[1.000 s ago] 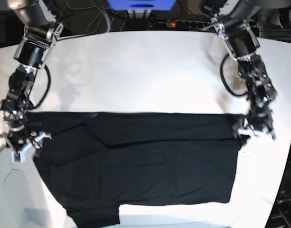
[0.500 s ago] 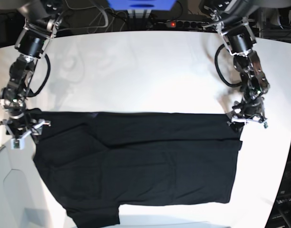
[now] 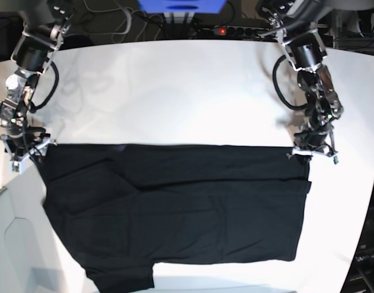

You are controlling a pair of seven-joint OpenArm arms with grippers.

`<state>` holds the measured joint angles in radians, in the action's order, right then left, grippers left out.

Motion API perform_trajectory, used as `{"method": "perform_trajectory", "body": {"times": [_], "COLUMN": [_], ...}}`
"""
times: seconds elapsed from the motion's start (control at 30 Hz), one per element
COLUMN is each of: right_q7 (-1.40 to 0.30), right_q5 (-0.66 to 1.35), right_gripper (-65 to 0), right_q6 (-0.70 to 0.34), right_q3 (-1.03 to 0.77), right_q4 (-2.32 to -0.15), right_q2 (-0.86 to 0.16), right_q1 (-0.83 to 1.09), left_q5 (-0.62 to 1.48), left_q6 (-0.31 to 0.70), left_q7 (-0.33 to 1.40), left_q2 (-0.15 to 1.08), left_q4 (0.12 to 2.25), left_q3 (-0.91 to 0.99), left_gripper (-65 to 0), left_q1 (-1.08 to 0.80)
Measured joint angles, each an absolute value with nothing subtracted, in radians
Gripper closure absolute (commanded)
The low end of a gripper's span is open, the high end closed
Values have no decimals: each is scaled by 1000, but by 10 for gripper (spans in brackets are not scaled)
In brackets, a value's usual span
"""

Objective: Fold the T-shirt properly
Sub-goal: 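Grasp the folded edge and drag the shirt toward the robot with both grippers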

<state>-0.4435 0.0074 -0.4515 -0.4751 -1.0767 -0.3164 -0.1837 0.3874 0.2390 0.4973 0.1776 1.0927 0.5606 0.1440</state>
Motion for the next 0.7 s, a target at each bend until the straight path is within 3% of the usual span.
{"method": "perform_trajectory", "body": {"times": [0.17, 0.23, 0.33, 0.43, 0.7], "right_q7": [-394, -376, -369, -363, -448], "right_q5": [9, 24, 35, 36, 1], "right_gripper": [-384, -346, -211, -10, 0], "right_q6": [-451, -450, -451, -452, -461], "right_q3": [-476, -476, -470, -470, -470], "right_q4": [-1053, -1046, -1046, -1049, -1135], "right_q2": [-316, -317, -318, -315, -339], "right_q1": [-179, -168, -159, -154, -138], "left_q5": [387, 387, 386, 390, 377], "left_q6": [240, 240, 241, 242, 240], "left_q7": [500, 499, 498, 508, 572], "left_q2": [180, 180, 183, 192, 194], "left_q4": [1093, 1093, 1093, 1106, 1231], "left_q3": [563, 563, 563, 563, 561], "left_gripper": [0, 0, 0, 0, 0], "left_q1": [144, 142, 141, 125, 92]}}
